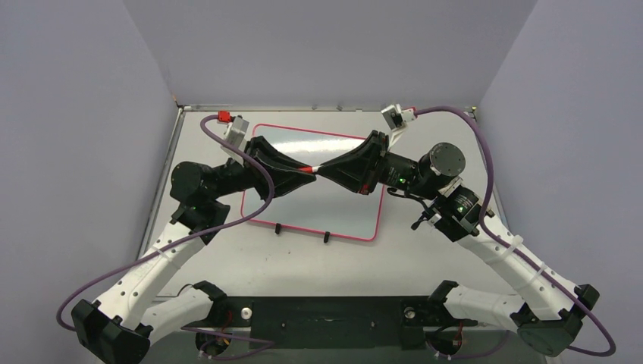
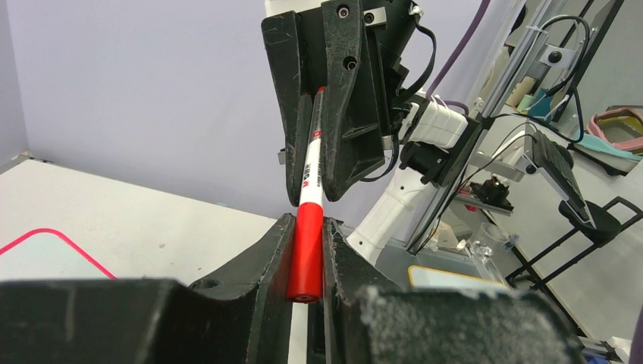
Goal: Write a sentence on the whiteboard
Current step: Pass from the left arm to the right, then open the pen cap from the whiteboard marker.
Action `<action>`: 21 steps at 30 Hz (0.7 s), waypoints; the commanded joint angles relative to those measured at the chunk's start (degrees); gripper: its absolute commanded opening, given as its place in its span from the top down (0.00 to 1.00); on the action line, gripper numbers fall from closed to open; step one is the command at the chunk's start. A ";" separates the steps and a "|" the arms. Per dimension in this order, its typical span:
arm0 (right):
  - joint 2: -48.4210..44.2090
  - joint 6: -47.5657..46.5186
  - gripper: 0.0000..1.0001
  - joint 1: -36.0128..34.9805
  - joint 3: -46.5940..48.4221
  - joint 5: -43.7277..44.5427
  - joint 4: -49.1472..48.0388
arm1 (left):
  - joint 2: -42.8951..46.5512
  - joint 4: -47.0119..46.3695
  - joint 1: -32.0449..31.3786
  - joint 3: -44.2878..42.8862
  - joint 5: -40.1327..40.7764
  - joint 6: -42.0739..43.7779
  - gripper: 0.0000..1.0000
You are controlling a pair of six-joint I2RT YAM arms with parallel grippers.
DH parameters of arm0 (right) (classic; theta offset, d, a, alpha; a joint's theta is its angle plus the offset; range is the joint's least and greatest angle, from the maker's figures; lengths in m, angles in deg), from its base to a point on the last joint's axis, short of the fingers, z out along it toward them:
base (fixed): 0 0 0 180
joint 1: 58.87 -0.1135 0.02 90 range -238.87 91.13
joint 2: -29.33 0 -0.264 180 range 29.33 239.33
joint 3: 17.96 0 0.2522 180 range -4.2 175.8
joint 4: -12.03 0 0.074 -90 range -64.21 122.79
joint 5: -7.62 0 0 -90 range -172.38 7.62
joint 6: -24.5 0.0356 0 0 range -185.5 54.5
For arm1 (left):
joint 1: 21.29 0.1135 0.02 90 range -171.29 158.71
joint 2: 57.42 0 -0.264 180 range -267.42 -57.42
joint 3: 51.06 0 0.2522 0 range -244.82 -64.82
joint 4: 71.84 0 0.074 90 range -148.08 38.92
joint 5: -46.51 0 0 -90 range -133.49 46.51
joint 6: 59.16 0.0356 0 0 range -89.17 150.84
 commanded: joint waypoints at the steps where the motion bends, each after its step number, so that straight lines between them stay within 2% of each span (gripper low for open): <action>1: -0.01 -1.89 1.00 -1.53 0.71 1.36 -2.37 | -0.46 2.03 -0.88 -1.48 -1.31 1.60 0.99; 2: -0.29 -2.40 1.00 -1.49 0.70 2.10 -1.53 | -0.41 2.59 -0.87 -1.54 -1.38 2.17 0.88; 4: -0.74 -2.97 1.00 -1.53 0.59 2.78 -0.59 | -0.06 4.35 -0.68 -1.80 -1.56 3.16 0.73; 6: -1.46 -3.28 1.00 -1.51 0.32 3.24 0.03 | 0.37 5.77 -0.31 -1.98 -2.36 3.79 0.66; 11: -2.95 -3.62 1.00 -1.35 0.12 5.25 1.93 | 1.70 10.43 0.85 -3.46 -5.74 5.87 0.63; 16: -3.86 -3.13 1.00 -1.33 -0.33 4.72 3.72 | 2.11 19.53 1.63 -6.62 -10.69 11.86 0.59; 21: -5.12 -2.42 1.00 -1.44 -1.52 3.52 4.56 | 2.56 23.91 3.79 -8.20 -10.81 15.00 0.58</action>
